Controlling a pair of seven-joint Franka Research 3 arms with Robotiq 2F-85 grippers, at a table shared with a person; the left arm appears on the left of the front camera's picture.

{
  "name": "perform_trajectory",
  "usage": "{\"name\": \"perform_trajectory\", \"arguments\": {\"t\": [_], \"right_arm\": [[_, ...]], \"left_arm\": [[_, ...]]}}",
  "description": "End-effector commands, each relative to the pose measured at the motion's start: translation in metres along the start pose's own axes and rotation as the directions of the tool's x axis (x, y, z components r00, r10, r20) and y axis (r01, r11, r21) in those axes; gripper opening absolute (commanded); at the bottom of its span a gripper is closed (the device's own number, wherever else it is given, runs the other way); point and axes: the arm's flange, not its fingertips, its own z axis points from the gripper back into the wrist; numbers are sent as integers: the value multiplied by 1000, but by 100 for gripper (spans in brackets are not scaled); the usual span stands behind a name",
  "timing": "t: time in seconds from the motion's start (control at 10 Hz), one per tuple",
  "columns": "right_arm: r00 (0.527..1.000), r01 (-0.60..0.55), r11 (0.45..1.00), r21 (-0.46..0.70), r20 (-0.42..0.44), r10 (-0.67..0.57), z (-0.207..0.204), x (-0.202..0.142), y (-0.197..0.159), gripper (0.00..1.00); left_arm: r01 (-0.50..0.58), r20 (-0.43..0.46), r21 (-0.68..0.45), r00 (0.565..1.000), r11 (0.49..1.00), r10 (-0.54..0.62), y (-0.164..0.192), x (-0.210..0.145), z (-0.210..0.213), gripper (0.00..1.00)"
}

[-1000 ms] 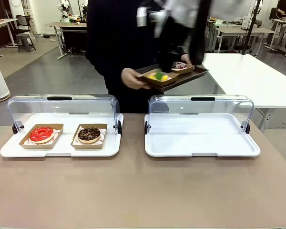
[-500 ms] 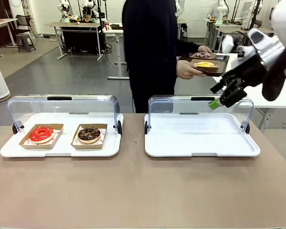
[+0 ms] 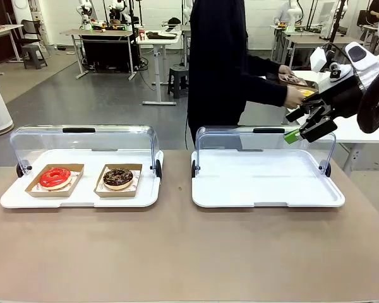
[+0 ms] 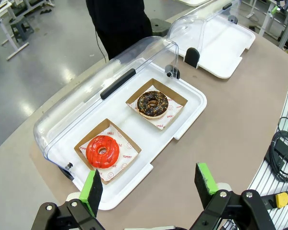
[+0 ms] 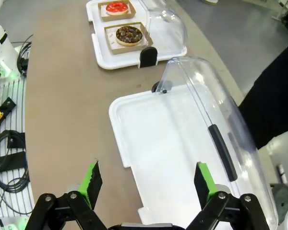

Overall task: Provide the desired donut to the person.
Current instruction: Place the picked Paper togo box onto the Handle tray extended by the person.

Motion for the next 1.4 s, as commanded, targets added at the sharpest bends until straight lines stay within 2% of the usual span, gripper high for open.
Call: {"name": "perform_trajectory", "arguments": {"t": [0.0,0.2,0.4,0.6,1.3], "right_arm": [[999,-6,1000,2,45,6,-2,0,-10,100],[997,-4,998,-62,82,9,4,0,-7,100],[995,-19,997,-76,97,26,6,2,-5,100],[993,19,995,-97,115,-8,6,0,-4,100],[995,71,990,-126,83,-61,7,-7,9,100]], "left_arm": [[4,6,-8,1000,1000,-4,1,-1,0,100],[4,6,-8,1000,1000,-4,1,-1,0,100],[4,6,-8,1000,1000,-4,1,-1,0,100],[4,6,-8,1000,1000,-4,1,-1,0,100],[4,6,-8,1000,1000,-4,1,-1,0,100]]}}
